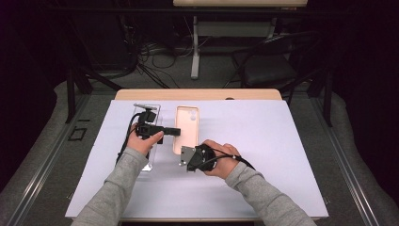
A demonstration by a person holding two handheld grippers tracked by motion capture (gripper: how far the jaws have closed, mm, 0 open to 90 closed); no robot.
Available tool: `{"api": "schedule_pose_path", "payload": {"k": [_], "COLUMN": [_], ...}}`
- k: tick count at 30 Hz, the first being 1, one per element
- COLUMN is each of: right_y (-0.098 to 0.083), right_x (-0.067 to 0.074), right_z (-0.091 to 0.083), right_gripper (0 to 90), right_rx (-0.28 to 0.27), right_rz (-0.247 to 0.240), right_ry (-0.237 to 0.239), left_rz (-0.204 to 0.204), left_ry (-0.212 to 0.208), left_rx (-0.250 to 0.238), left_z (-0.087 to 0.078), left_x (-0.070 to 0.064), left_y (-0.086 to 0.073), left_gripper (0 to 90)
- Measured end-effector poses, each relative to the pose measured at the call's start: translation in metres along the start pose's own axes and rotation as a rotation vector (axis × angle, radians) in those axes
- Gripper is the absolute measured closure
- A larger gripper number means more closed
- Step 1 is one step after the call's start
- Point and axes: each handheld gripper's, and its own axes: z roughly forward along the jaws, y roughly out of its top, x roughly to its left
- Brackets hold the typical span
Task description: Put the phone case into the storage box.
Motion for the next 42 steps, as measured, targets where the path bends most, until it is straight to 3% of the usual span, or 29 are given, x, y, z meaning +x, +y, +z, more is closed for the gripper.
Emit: {"api": "schedule_pose_path", "payload": {"k": [17, 42], "right_y": [0.0006, 0.0005], "right_x": [0.0009, 0.0013], "right_z": [0.0000, 0.0006], "right_gripper": [87.8, 87.8], "right_rx": [-0.005, -0.009], "right_rz": [-0.003, -0.008], "right_ry": [-0.002, -0.004], "left_rz": [-0.046, -0.176], "left_ry": [0.007, -0.020], "left_rx": [-0.007, -0.013], "left_z": [-0.0011, -0.0017], "left_x": [0.0013, 0.0031], "left_y": [0.0011, 0.0009], "left_gripper": [74.9, 80.4]}}
